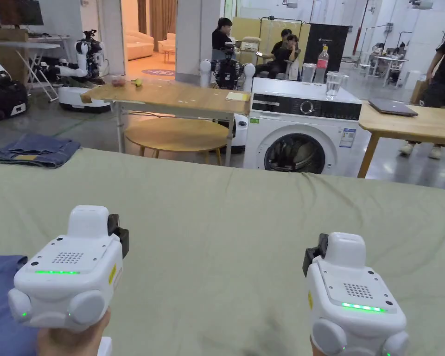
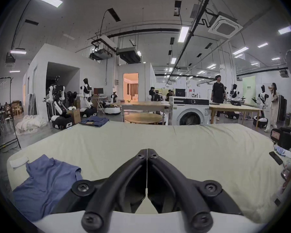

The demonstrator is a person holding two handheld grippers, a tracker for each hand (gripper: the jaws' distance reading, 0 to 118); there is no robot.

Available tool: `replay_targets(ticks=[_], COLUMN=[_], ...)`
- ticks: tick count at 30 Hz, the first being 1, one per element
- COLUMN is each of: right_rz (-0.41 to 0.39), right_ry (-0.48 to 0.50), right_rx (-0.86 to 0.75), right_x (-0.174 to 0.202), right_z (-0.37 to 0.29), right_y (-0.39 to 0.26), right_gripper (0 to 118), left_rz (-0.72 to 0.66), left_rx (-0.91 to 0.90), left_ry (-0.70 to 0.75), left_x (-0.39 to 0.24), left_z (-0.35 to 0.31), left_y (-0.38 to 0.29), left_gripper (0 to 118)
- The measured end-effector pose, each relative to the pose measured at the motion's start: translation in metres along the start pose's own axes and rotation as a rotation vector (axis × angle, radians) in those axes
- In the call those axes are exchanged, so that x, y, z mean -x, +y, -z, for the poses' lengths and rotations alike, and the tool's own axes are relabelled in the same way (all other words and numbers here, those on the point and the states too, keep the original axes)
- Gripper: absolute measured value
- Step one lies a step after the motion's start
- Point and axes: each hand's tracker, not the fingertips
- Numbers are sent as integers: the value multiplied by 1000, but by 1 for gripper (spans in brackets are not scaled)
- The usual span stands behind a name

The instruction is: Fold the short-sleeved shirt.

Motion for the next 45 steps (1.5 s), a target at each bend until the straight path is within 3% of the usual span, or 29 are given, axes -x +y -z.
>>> replay_targets(ticks=[12, 16, 23, 24, 27, 28, 30, 32, 34, 36, 37, 42, 45], right_rz=[-80, -88, -103, -104, -95, -92, -88, -87, -91, -91, -88, -82, -89], right_ry=[248, 300, 339, 338, 338, 337, 335, 335, 334, 333, 331, 326, 321], right_rx=[35, 57, 98, 104, 128, 135, 146, 157, 165, 168, 169, 190, 202], right_x=[102, 122, 133, 133, 131, 131, 130, 129, 129, 129, 129, 131, 134], right_z=[-4, -4, 0, 1, 5, 6, 7, 8, 8, 6, 5, 6, 8], right_y=[-10, -19, -31, -32, -36, -36, -38, -40, -41, -42, -43, -45, -46], right_gripper=[0, 0, 0, 0, 0, 0, 0, 0, 0, 0, 0, 0, 0], left_rz=[-19, -52, -215, -223, -216, -221, -210, -186, -163, -108, -76, -20, -6], left_rx=[303, 455, 742, 771, 859, 865, 921, 984, 930, 912, 887, 852, 838], left_ry=[176, 216, 164, 170, 203, 197, 217, 208, 244, 265, 247, 161, 162], left_x=[120, 167, 235, 239, 249, 248, 249, 251, 245, 233, 227, 208, 207], left_z=[-24, -22, 11, 13, 35, 34, 48, 61, 59, 54, 49, 38, 34], left_y=[5, -4, -34, -39, -53, -59, -72, -95, -95, -94, -95, -94, -93], left_gripper=[0, 0, 0, 8, 59, 69, 70, 81, 86, 86, 79, 4, 0])
